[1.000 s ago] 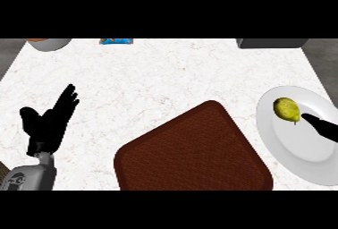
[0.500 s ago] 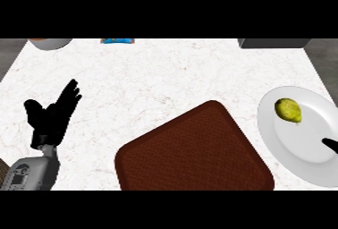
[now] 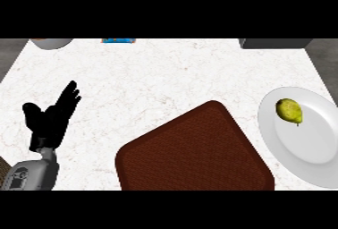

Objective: Pick the pear from the tray and place it in the plate

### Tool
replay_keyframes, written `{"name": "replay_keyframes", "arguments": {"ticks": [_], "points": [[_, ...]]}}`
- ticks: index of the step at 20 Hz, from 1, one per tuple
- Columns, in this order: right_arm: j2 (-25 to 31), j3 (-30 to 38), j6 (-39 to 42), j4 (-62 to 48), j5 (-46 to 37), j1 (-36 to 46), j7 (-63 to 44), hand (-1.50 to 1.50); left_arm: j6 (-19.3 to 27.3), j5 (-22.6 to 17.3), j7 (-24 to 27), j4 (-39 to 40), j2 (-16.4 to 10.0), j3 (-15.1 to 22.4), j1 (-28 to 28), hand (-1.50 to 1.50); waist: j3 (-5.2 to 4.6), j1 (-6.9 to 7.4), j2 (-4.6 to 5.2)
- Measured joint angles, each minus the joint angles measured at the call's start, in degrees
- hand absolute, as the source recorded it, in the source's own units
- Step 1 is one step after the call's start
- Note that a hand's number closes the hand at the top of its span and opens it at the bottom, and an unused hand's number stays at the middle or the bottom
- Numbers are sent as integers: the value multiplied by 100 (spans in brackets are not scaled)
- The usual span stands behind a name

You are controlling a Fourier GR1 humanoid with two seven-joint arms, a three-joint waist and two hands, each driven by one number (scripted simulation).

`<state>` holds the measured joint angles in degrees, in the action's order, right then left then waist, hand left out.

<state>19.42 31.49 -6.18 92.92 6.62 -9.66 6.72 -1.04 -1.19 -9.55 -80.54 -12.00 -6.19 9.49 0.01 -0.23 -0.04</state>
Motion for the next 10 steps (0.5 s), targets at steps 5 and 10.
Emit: {"name": "replay_keyframes", "arguments": {"ticks": [5, 10], "points": [[116, 360, 340, -221, 56, -184, 174, -150, 7, 52, -64, -57, 59, 5, 40, 0, 0, 1, 0], [173, 642, 647, -513, 27, -352, 376, -150, -45, 72, 22, 45, 71, -55, 11, 0, -2, 1, 0]]}}
